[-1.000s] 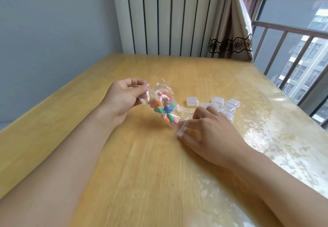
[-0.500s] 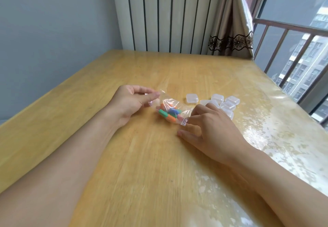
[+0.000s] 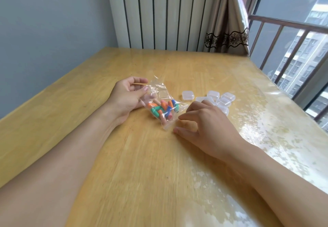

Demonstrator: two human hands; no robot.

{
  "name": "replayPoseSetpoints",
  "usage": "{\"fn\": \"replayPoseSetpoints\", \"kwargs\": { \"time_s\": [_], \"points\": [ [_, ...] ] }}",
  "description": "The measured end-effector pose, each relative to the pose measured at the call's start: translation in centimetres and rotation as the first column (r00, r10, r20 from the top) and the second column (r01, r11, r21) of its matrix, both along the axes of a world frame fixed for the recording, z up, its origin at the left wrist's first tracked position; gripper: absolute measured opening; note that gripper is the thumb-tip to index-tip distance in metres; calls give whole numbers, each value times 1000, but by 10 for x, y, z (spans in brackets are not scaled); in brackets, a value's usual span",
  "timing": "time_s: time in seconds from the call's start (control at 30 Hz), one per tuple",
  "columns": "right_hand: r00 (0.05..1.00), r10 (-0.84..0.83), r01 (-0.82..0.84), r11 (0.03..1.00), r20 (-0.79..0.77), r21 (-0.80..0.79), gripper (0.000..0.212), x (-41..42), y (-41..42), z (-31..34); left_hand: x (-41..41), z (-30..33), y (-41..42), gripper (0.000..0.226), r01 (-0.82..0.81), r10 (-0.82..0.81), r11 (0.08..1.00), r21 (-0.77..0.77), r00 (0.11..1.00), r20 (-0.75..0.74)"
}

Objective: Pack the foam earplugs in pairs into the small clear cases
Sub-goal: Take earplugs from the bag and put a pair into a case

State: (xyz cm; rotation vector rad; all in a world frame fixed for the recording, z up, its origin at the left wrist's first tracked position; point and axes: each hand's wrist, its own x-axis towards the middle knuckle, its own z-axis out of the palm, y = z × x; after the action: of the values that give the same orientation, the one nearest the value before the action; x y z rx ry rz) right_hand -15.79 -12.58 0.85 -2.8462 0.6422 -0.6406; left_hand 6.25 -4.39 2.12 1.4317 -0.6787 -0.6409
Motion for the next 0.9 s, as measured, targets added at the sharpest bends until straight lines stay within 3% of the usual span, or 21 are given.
{"fn": "replayPoseSetpoints", "kwargs": {
  "time_s": [0.23, 0.3, 0.33, 0.4, 0.43, 0.53, 0.63, 0.7, 0.77, 0.9],
  "points": [
    [999, -3, 2, 999, 32, 32, 33, 0, -1, 0, 3, -3, -3, 18, -68, 65, 995, 77, 997, 32],
    [999, -8, 5, 998, 49, 55, 34, 1, -2, 0, 6, -7, -5, 18, -144, 121, 978, 149, 981, 148],
    [998, -8, 4, 998, 58, 60, 33, 1, -2, 0, 7, -7, -5, 23, -222, 159, 957, 187, 940, 300],
    [997, -4, 0, 998, 75, 55, 31, 1, -2, 0, 2, -2, -1, 44, -358, 177, 919, 163, 745, 643],
    [997, -4, 0, 999, 82, 53, 30, 1, -3, 0, -5, 3, 3, 54, -347, 145, 930, 124, 653, 744],
    [994, -10, 6, 999, 106, 40, 25, 4, -2, -1, -31, 15, 12, 67, -128, -133, 961, 247, 568, 812],
    [993, -33, 29, 999, 115, 33, 24, 8, 0, -1, -42, 5, 8, 47, -51, -305, 925, 377, 493, 815],
    [994, -44, 41, 999, 96, 34, 25, 11, 0, -2, -39, 1, 4, 28, -25, -314, 926, 377, 504, 805],
    [996, -50, 48, 999, 72, 22, 27, 13, 0, -3, -37, -1, 2, 16, 7, -308, 929, 370, 571, 761],
    [996, -66, 64, 997, 58, 37, 30, 13, -3, -3, -37, -1, 2, 22, 91, -321, 925, 370, 710, 627]
  ]
}}
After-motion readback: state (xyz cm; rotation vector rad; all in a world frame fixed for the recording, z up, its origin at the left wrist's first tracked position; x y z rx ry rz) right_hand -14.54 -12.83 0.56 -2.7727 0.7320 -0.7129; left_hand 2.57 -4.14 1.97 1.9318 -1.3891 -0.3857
